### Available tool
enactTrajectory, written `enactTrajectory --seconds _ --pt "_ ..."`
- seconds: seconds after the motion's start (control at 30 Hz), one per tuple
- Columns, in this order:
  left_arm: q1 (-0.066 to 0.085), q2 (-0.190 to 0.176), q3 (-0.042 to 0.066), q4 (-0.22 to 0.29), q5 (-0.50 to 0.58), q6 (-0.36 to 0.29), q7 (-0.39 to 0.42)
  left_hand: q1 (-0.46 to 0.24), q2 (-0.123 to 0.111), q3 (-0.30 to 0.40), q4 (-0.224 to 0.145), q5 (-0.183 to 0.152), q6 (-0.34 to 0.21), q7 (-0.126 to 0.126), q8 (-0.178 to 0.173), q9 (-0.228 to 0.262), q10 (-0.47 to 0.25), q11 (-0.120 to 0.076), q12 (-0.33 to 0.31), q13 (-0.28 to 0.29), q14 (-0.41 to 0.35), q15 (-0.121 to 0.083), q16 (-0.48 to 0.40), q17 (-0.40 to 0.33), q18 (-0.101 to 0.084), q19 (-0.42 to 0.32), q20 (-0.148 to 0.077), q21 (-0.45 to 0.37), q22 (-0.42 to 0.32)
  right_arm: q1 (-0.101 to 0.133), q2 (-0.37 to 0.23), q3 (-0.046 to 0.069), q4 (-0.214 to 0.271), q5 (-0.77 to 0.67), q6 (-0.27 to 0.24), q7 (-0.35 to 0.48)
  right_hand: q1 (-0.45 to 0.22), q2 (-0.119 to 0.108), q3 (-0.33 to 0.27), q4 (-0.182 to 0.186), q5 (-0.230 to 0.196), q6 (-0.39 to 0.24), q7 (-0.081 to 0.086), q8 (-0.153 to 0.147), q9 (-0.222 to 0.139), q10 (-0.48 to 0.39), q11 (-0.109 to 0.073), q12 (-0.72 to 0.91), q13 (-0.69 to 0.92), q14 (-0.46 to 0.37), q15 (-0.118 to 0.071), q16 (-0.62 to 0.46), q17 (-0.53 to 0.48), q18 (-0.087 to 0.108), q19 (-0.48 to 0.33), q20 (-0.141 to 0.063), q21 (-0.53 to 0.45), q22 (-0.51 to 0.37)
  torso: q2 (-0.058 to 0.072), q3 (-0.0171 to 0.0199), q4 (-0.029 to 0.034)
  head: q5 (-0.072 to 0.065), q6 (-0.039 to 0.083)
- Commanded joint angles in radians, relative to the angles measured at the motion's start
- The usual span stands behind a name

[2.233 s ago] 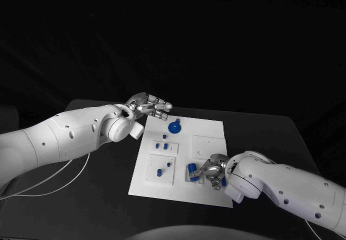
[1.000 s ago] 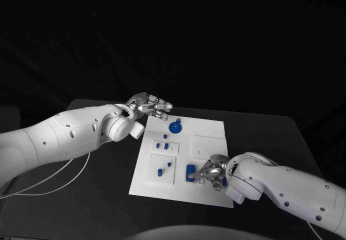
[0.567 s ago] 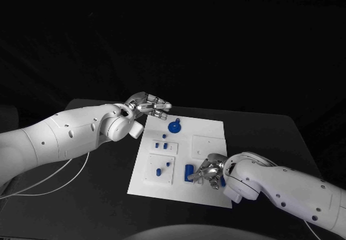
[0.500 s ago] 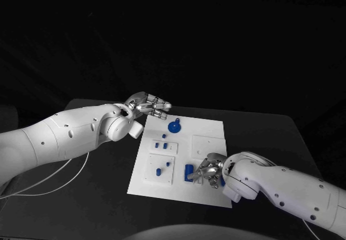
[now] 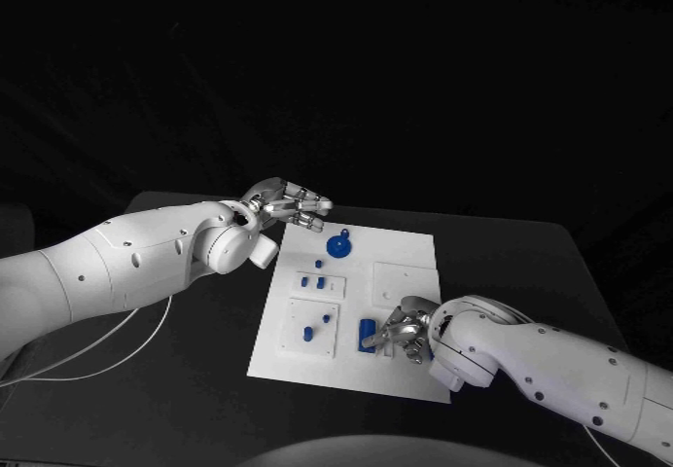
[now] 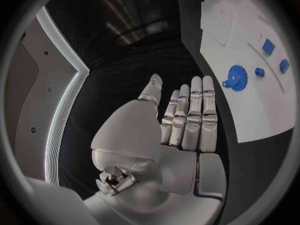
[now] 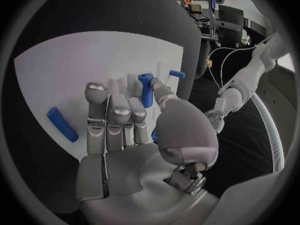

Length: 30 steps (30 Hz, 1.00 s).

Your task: Assemble the parts on the task board

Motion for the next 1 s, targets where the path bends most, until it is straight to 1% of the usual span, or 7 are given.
enactTrajectory --seconds 0.03,0.17,0.4,0.57,0.73,0.9,1.0 --pt "0.0 0.001 0.001 0.001 0.001 0.014 0.005 -0.011 0.001 0.004 0.007 0.001 -0.007 0.001 0.001 0.0 -0.005 0.001 0.0 0.0 -0.009 0.001 -0.002 -0.001 -0.005 -0.007 -0.003 -0.006 0.001 -0.006 -0.007 -0.007 -0.005 -0.024 0.014 -0.012 -0.003 -0.003 0.0 -0.011 0.02 -0.002 -0.008 -0.001 0.012 0.0 -0.004 0.001 0.001 -0.002 -0.007 -0.003 -0.002 -0.015 0.05 -0.008 0.003 -0.001 0.0 0.0004 -0.0005 0.001 0.001" --pt "0.0 -0.001 0.001 0.001 0.001 0.014 0.005 -0.011 0.001 0.004 0.007 0.001 -0.007 0.001 0.001 0.0 -0.005 0.001 0.0 0.0 -0.009 0.001 -0.002 -0.001 -0.005 -0.007 -0.003 -0.006 0.001 -0.007 -0.018 -0.007 0.003 -0.022 0.014 -0.002 -0.022 -0.032 -0.044 0.015 0.052 -0.001 -0.005 -0.001 0.018 -0.002 -0.002 -0.001 0.001 -0.003 -0.007 -0.005 -0.004 -0.014 0.05 -0.007 0.002 -0.003 0.0 0.0012 -0.0008 0.002 0.003" --pt "0.0 -0.002 0.0 0.001 0.0 0.013 0.004 -0.011 0.001 0.004 0.007 0.001 -0.007 0.001 0.001 0.0 -0.005 0.001 0.0 0.0 -0.009 0.001 -0.002 -0.001 -0.005 -0.007 -0.003 -0.006 0.001 -0.007 -0.054 -0.004 0.036 -0.007 0.008 0.022 0.003 -0.075 -0.202 0.226 0.01 -0.004 0.004 0.0 0.052 -0.003 0.003 -0.002 0.004 -0.003 -0.003 -0.004 -0.005 -0.009 0.05 -0.004 0.001 -0.006 0.0 0.0012 -0.0022 0.0 0.005" --pt "0.0 -0.002 0.0 -0.001 0.0 0.013 0.004 -0.011 0.001 0.004 0.007 0.001 -0.007 0.001 0.001 0.0 -0.005 0.001 0.0 0.0 -0.009 0.001 -0.002 -0.001 -0.005 -0.007 -0.003 -0.006 0.001 -0.007 -0.077 0.014 0.059 0.011 0.006 0.043 0.007 -0.072 -0.28 0.277 -0.001 -0.016 0.01 -0.001 0.039 -0.005 0.006 -0.002 0.006 -0.003 -0.002 -0.003 -0.004 -0.007 0.05 -0.003 0.002 -0.006 0.0 0.001 -0.0022 -0.004 0.007" --pt "0.0 -0.002 0.0 -0.002 0.0 0.013 0.004 -0.01 0.0 0.005 0.006 0.001 -0.007 0.001 0.001 0.0 -0.005 0.001 0.0 0.0 -0.01 0.001 -0.002 0.0 -0.005 -0.008 -0.003 -0.007 0.001 -0.007 -0.099 0.042 0.074 0.029 0.007 0.066 0.013 -0.071 -0.302 0.296 -0.009 -0.039 0.022 -0.002 -0.067 -0.007 0.014 -0.001 0.007 -0.004 0.001 -0.002 -0.002 -0.001 0.05 0.0 0.003 -0.005 0.0 0.0017 -0.0014 -0.007 0.012" --pt "0.0 -0.004 0.0 -0.002 0.0 0.013 0.004 -0.01 0.0 0.005 0.006 0.001 -0.007 0.001 0.001 0.0 -0.005 0.001 0.0 0.0 -0.01 0.001 -0.002 0.0 -0.005 -0.008 -0.003 -0.007 0.001 -0.007 -0.138 0.077 0.086 0.024 0.041 0.087 0.031 -0.02 -0.274 0.215 0.02 -0.049 0.033 -0.002 -0.17 -0.007 0.02 0.0 0.007 -0.004 0.004 -0.002 -0.001 0.002 0.05 0.004 0.004 -0.005 0.0 0.0013 -0.0018 -0.015 0.014" --pt "0.0 -0.005 0.0 -0.001 -0.001 0.013 0.006 -0.01 0.0 0.005 0.006 0.001 -0.007 0.001 0.001 0.0 -0.005 0.001 0.0 0.0 -0.01 0.001 -0.002 0.0 -0.005 -0.008 -0.003 -0.007 0.001 -0.007 -0.166 0.094 0.082 0.017 0.079 0.097 0.061 -0.033 -0.075 0.154 -0.073 -0.064 0.035 -0.005 -0.249 -0.007 0.02 0.0 0.007 -0.003 0.006 -0.001 0.0 0.001 0.05 0.006 0.007 -0.003 0.0 0.0007 -0.002 -0.02 0.015"
